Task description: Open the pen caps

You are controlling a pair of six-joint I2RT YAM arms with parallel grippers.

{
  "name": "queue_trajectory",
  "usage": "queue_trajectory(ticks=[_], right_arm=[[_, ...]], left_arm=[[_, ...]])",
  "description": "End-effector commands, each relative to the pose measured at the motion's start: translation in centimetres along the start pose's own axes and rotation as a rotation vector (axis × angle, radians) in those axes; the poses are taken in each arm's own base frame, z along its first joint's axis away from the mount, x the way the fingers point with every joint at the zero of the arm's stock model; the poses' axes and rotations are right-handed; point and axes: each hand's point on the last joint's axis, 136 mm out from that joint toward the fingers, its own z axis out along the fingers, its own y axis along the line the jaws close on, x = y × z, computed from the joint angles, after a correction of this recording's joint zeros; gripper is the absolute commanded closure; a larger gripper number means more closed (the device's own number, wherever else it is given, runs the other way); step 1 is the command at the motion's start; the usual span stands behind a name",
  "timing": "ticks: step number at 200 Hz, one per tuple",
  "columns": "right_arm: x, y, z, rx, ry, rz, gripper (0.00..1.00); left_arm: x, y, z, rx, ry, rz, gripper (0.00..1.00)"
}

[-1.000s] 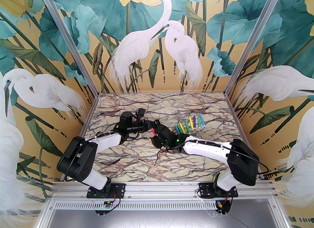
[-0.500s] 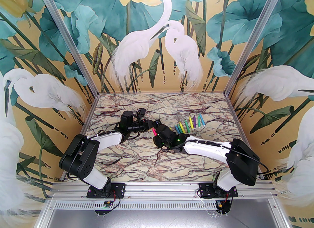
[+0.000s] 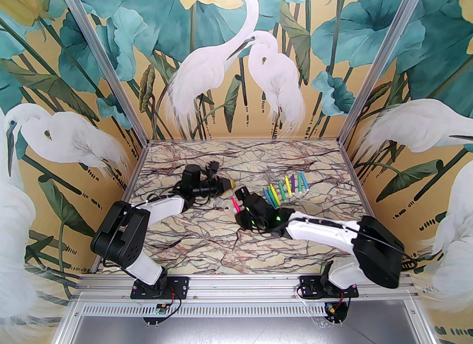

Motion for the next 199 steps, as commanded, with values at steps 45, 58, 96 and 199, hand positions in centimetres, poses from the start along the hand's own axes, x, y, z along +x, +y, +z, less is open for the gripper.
queue_trajectory(ticks=[45, 58, 96, 199], right_arm=[[2.0, -1.3, -1.7, 0.034, 0.02, 0.009, 1.0], [1.5, -2.6, -1.8, 0.093, 0.001, 0.037, 1.0], [0.3, -6.4, -0.7, 0.2, -0.015, 0.136, 1.0], [-0.3, -11.3, 4.1, 0.274, 0.033, 0.262, 1.0]], left_arm=[[-1.8, 0.6, 0.3, -0.066, -0.035, 0.008, 1.0], [-1.4, 1.7, 0.1, -0.126, -0.022, 0.015, 1.0], [1.2, 5.0, -0.5, -0.359, 0.066, 0.075, 1.0], [7.2, 7.6, 2.3, -0.627, 0.31, 0.176, 0.99]])
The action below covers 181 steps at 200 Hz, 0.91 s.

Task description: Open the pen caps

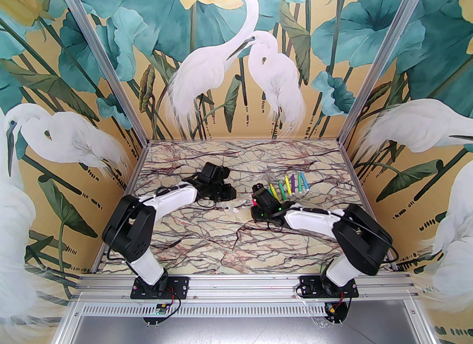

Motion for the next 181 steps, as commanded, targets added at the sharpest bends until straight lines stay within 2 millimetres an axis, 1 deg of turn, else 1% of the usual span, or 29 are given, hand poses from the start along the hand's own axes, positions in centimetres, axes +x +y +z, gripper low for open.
queue_trajectory(ticks=[1, 39, 65, 117, 181], right_arm=[[-1.4, 0.1, 0.7, -0.001, -0.02, 0.034, 1.0], [-1.0, -1.1, 1.6, 0.051, 0.0, 0.039, 1.0], [-0.9, -2.0, 1.7, 0.085, 0.004, 0.043, 1.0], [-1.1, -2.4, 1.2, 0.094, -0.01, 0.041, 1.0], [-1.3, -2.4, 0.8, 0.091, -0.017, 0.041, 1.0]], left_arm=[[1.1, 0.8, 0.9, -0.077, 0.052, 0.024, 0.99], [1.7, 0.2, 2.0, -0.082, 0.077, 0.035, 0.98], [1.9, 0.0, 2.8, -0.094, 0.091, 0.045, 0.92], [1.9, 0.7, 4.4, -0.159, 0.107, 0.054, 0.84], [1.8, 1.2, 5.3, -0.206, 0.101, 0.077, 0.75]])
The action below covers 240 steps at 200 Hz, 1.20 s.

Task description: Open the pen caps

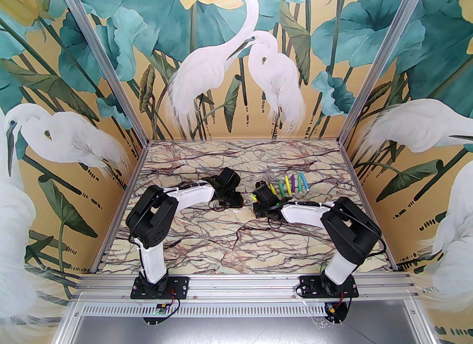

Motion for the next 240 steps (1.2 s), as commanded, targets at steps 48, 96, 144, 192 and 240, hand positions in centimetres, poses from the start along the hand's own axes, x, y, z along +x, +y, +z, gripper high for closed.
queue_trajectory(ticks=[48, 96, 144, 192, 240], right_arm=[[-0.6, -0.3, -0.7, 0.01, -0.02, 0.002, 1.0], [-0.5, 0.7, -0.7, -0.055, -0.028, -0.062, 0.94], [-1.5, 1.9, -1.9, -0.115, -0.073, -0.193, 0.9], [-2.1, 2.2, -1.4, -0.1, -0.047, -0.27, 0.86], [-2.1, 1.8, -0.2, -0.053, -0.006, -0.303, 0.82]], left_arm=[[-0.3, 0.4, 0.5, -0.063, -0.005, 0.032, 0.71], [-0.9, 0.0, -1.0, -0.061, -0.048, 0.051, 0.69], [-2.0, -1.2, -4.8, 0.015, -0.135, 0.066, 0.61], [-2.6, 1.6, -8.6, 0.087, -0.232, -0.021, 0.54], [-1.5, 6.7, -11.4, 0.041, -0.324, -0.113, 0.43]])
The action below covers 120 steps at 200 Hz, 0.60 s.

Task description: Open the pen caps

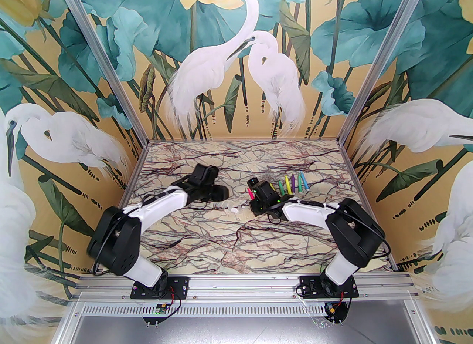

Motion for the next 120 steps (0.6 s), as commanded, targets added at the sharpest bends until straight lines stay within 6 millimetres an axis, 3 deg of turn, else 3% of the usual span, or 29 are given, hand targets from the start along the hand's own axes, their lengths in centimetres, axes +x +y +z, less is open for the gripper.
queue_trajectory(ticks=[1, 63, 120], right_arm=[[0.4, -0.6, 0.7, 0.037, 0.044, -0.037, 0.82], [1.7, -1.6, 1.7, 0.095, 0.11, -0.05, 0.78], [2.4, -2.1, 2.3, 0.129, 0.148, -0.036, 0.71]], left_arm=[[-0.5, 1.1, -1.8, 0.015, -0.067, -0.02, 0.43], [-0.6, 6.0, -5.9, -0.163, -0.252, -0.033, 0.22], [-0.2, 7.9, -6.9, -0.242, -0.287, -0.033, 0.19]])
